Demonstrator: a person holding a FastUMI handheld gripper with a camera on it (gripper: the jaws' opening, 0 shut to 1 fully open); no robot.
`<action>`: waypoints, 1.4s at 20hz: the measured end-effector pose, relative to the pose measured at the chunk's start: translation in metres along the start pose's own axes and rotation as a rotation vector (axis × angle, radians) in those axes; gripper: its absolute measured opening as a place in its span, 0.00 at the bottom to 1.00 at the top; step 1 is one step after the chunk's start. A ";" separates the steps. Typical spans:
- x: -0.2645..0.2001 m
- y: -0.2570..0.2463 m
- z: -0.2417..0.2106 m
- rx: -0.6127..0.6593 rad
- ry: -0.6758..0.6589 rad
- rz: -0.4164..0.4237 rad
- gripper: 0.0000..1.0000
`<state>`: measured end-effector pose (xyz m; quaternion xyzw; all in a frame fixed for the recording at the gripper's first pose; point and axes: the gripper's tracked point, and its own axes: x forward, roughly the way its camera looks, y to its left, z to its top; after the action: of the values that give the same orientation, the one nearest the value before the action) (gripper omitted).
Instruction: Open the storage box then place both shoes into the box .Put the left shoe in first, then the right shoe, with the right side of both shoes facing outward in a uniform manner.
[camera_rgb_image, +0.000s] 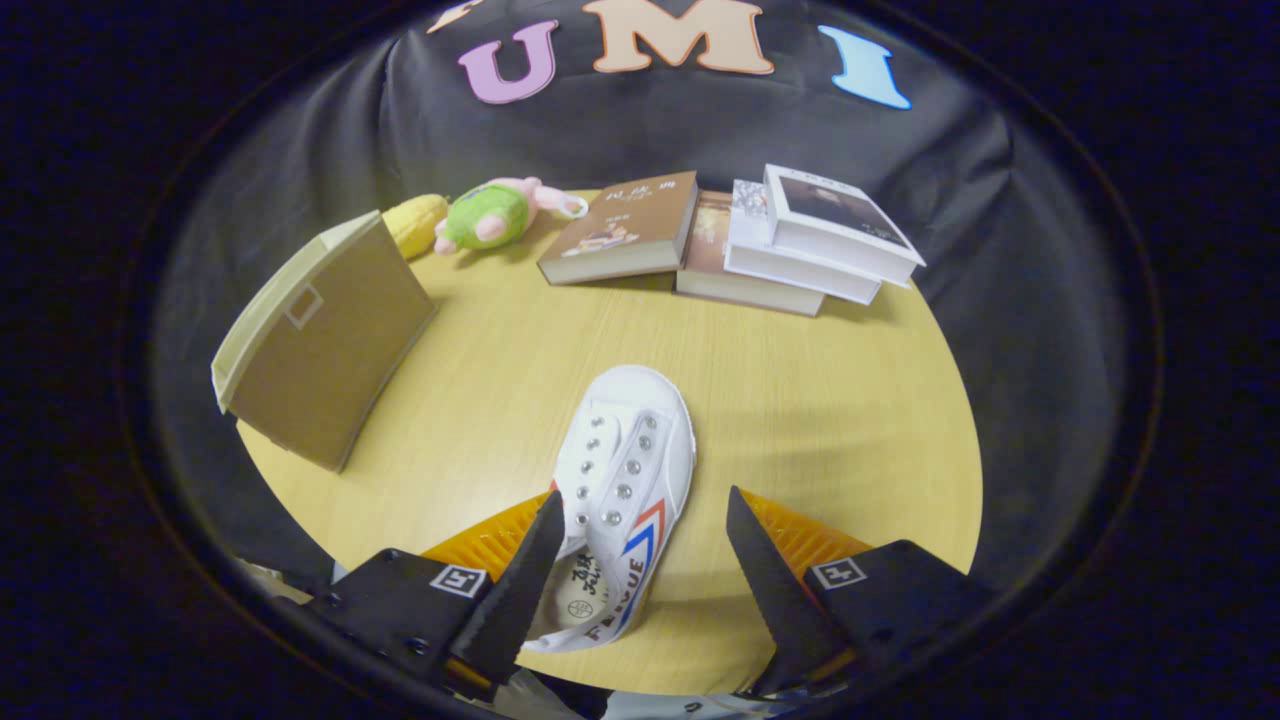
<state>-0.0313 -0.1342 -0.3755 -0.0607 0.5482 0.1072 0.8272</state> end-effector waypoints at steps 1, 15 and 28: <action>0.005 -0.003 -0.007 -0.011 0.021 -0.007 1.00; 0.024 -0.004 -0.026 0.162 0.145 -0.033 0.12; -0.036 0.066 0.025 0.371 0.115 0.002 0.05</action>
<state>-0.0389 -0.0688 -0.3316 0.0876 0.6048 0.0015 0.7915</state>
